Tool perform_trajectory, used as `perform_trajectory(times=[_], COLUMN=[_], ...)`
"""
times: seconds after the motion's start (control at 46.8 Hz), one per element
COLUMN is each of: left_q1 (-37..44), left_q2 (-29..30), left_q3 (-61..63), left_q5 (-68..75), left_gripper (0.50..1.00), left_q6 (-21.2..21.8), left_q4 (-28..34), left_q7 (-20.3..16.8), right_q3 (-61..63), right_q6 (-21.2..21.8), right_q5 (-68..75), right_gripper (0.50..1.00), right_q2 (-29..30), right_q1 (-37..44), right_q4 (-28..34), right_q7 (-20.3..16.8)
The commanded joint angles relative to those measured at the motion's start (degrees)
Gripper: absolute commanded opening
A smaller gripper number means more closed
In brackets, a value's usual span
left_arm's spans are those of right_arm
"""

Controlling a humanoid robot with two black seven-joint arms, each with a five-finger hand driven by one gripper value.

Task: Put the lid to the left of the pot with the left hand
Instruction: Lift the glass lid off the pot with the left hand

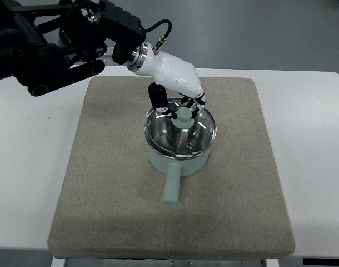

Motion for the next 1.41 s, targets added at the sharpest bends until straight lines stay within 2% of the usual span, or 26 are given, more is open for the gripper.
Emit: perform_trajectory(times=[0.0,0.555,0.918,1.388], left_q1=[-0.2,0.8,1.0,3.8], left_q2=[0.0,0.6,5.9,14.2], left_q3=[-0.2,-0.8,0.0,0.2], left_q5=[0.0,-0.3,-0.3,0.0], left_gripper=[0.5,0.5,0.5,0.5], left_q6=[-0.1,-0.1,-0.1,0.1], left_q4=[0.0,0.8,6.9,6.4], left_q7=[0.0,0.0,0.0,0.0], right_q3=[0.0,0.0,0.0,0.0], right_q6=[0.0,0.0,0.0,0.0], right_q5=[0.0,0.0,0.0,0.0], right_gripper=[0.921,0.924,0.924,0.924], right_q2=[0.0,0.0,0.0,0.0], right_q1=[0.0,0.0,0.0,0.0], right_q4=[0.0,0.0,0.1,0.1], right_q7=[0.0,0.0,0.0,0.0])
